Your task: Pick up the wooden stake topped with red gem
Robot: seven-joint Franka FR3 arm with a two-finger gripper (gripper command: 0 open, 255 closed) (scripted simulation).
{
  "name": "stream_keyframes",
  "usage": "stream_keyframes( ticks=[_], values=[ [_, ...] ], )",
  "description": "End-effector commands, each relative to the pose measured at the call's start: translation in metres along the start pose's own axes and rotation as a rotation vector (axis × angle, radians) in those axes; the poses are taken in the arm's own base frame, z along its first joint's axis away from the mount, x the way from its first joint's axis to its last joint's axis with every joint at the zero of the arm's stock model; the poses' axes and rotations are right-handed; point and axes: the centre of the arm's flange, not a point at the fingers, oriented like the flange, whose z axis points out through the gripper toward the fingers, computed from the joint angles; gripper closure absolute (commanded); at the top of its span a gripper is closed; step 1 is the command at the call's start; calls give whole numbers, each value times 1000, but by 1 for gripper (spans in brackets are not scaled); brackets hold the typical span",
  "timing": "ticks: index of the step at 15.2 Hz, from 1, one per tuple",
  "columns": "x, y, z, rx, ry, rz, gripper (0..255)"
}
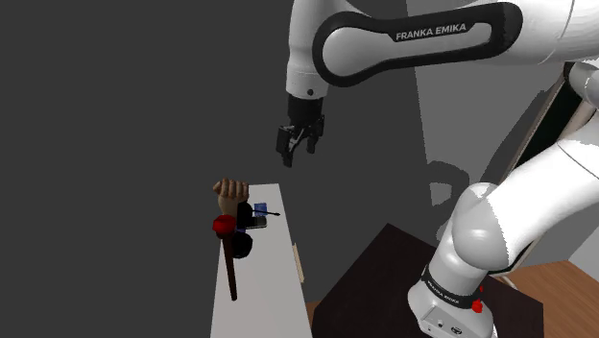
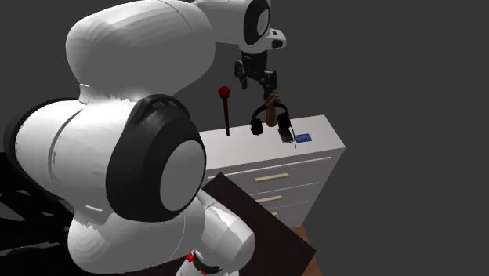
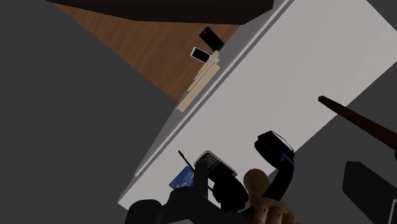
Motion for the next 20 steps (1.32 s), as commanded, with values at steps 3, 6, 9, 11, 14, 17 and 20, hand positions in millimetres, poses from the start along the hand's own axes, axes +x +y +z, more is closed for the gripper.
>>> stream_keyframes(
  ticks=[3, 6, 9, 11, 14, 17, 20],
  values=[
    [16, -50, 19, 7, -16, -20, 0],
    [27, -85, 32, 12, -28, -35, 0],
    [36, -121, 46, 16, -40, -50, 0],
    [42, -145, 54, 19, -48, -60, 0],
    [50, -182, 67, 23, -60, -75, 0],
    [54, -199, 79, 25, -65, -82, 0],
    [53, -200, 95, 25, -65, -82, 0]
  ],
)
